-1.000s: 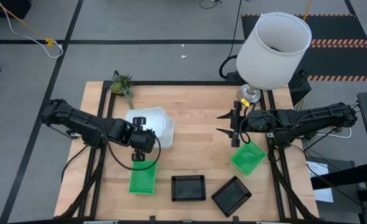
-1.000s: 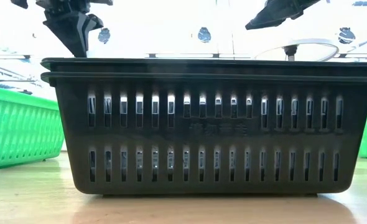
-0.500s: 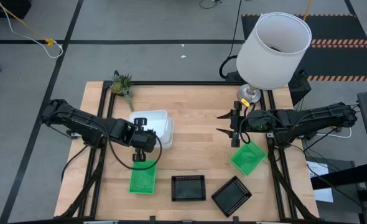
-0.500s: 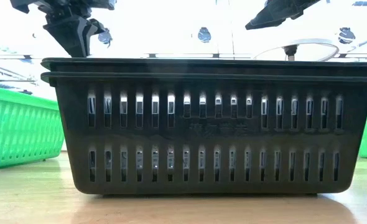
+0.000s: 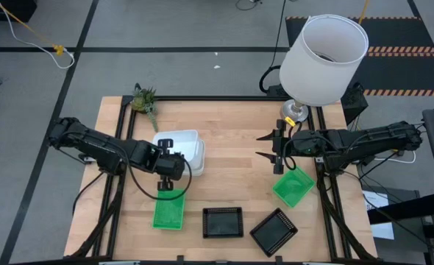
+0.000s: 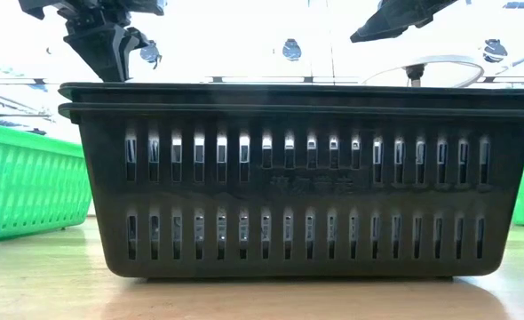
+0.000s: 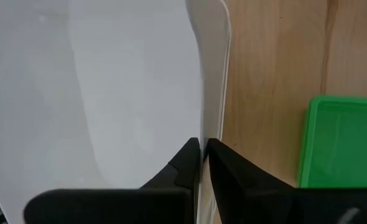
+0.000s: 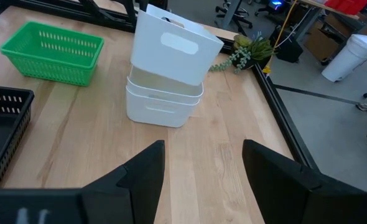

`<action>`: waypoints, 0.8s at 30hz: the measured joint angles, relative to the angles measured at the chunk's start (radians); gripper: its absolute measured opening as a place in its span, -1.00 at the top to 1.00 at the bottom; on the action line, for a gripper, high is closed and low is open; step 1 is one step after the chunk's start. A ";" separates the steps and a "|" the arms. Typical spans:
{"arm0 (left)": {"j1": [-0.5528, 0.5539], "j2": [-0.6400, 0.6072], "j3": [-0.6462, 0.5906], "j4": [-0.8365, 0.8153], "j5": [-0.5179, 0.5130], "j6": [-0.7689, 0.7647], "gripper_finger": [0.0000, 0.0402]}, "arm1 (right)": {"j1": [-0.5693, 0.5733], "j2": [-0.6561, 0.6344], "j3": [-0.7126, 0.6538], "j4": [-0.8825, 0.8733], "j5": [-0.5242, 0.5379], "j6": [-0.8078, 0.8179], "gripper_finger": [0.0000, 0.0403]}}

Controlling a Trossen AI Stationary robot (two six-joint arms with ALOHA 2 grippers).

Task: Stack baskets by color
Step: Stack the top white bin into the stacked bottom white bins, then stack the right black bin into the stacked left black bins

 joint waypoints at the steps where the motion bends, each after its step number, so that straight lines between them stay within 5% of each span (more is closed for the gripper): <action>1: 0.000 0.000 0.000 0.000 0.000 -0.006 0.84 | 0.000 0.000 0.000 0.000 0.000 0.000 -0.03; 12: 0.000 0.000 0.000 0.000 -0.002 -0.021 0.82 | 0.000 0.000 0.000 0.000 0.000 0.000 -0.03; 24: 0.000 0.000 0.000 0.046 -0.034 -0.050 0.46 | 0.000 0.000 0.000 0.000 0.000 0.000 -0.03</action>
